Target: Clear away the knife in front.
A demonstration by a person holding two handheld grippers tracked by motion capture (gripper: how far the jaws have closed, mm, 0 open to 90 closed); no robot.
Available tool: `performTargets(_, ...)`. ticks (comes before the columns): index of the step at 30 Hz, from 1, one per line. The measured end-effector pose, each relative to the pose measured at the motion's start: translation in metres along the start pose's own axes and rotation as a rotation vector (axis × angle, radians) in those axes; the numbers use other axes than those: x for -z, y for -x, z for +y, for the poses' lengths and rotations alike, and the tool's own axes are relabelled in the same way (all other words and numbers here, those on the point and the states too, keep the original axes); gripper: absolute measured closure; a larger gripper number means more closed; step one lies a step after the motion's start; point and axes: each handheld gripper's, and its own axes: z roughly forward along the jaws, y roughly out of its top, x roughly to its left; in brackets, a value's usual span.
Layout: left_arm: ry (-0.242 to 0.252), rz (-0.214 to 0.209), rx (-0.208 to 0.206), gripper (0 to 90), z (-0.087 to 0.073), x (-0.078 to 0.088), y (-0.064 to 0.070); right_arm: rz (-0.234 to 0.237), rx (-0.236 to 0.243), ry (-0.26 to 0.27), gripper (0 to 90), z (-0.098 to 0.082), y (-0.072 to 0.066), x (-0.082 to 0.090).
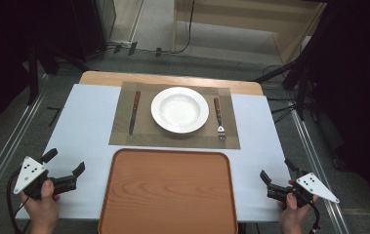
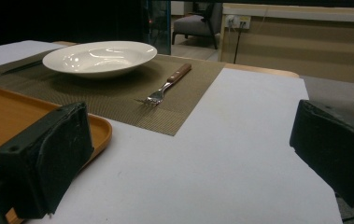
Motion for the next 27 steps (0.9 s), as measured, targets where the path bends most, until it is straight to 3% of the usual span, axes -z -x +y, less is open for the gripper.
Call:
performTargets(7, -0.001, -0.004, -0.054, 0.0, 0.011, -0.007, 0.014, 0.01, 0.005, 0.023, 0.0, 0.0, -0.001, 0.002)
performTargets(15, -0.005, -0.033, -0.07, 0.0, 0.025, -0.018, 0.025, -0.008, 0.033, 0.037, 0.0, 0.001, -0.006, 0.001)
performTargets(27, -0.003, -0.076, -0.081, 0.0, 0.054, -0.05, 0.042, 0.008, 0.011, 0.045, 0.0, 0.001, -0.003, 0.001)
